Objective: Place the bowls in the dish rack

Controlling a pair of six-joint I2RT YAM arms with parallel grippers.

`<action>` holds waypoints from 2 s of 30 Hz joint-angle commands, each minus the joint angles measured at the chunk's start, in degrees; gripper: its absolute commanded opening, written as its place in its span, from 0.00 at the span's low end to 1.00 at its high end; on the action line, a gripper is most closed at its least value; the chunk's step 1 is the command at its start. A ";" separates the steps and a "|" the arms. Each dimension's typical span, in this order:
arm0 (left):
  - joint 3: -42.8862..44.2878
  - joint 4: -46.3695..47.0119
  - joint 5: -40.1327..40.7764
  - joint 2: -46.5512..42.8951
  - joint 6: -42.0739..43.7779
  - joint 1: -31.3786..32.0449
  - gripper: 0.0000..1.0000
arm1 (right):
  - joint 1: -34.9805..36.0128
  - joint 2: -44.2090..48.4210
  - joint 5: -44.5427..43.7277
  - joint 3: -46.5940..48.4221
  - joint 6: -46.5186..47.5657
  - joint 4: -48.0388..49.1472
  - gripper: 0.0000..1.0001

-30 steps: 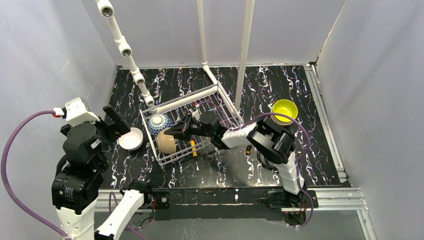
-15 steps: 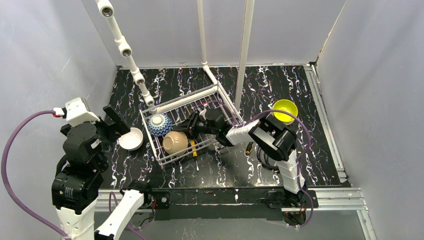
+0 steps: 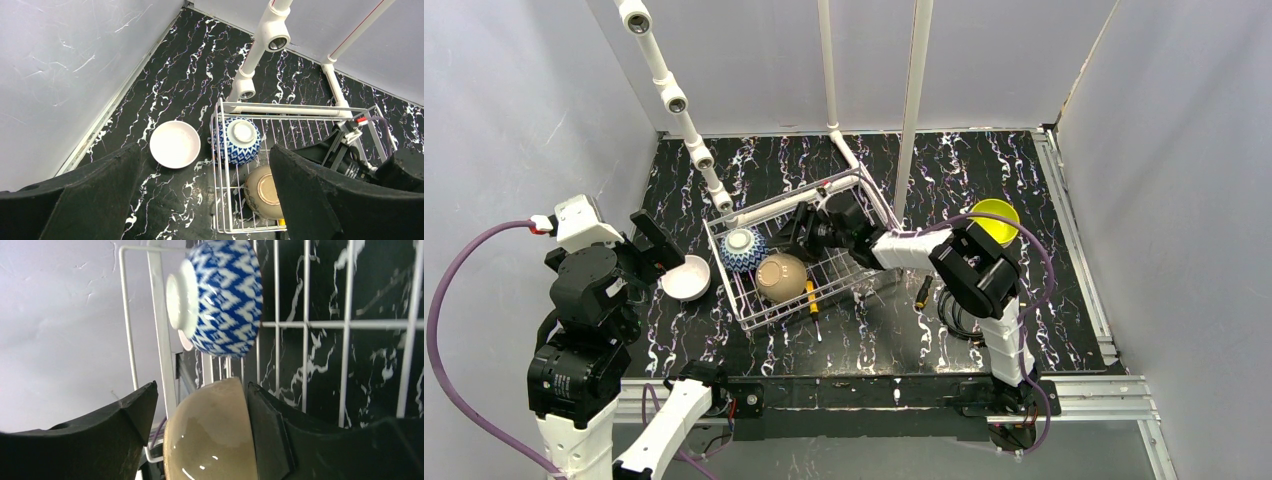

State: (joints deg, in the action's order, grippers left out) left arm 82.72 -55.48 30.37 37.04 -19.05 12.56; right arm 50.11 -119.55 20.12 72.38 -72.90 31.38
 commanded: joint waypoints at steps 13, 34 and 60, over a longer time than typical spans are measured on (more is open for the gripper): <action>0.32 0.40 -0.56 0.87 -0.58 0.10 0.98 | -1.03 9.82 -16.74 15.84 34.52 -34.72 0.79; -2.09 0.48 -4.38 1.64 -3.30 0.06 0.98 | 2.08 11.92 -12.93 9.13 35.10 -36.35 0.79; -5.94 0.49 -3.97 2.10 -4.25 0.10 0.98 | 7.59 6.09 -2.24 9.83 30.50 -27.16 0.62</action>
State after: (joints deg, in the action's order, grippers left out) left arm 78.11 -55.29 25.74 38.26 -22.79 12.56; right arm 57.45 -113.95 16.97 81.19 -41.98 2.35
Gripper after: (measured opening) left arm 0.981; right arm 0.623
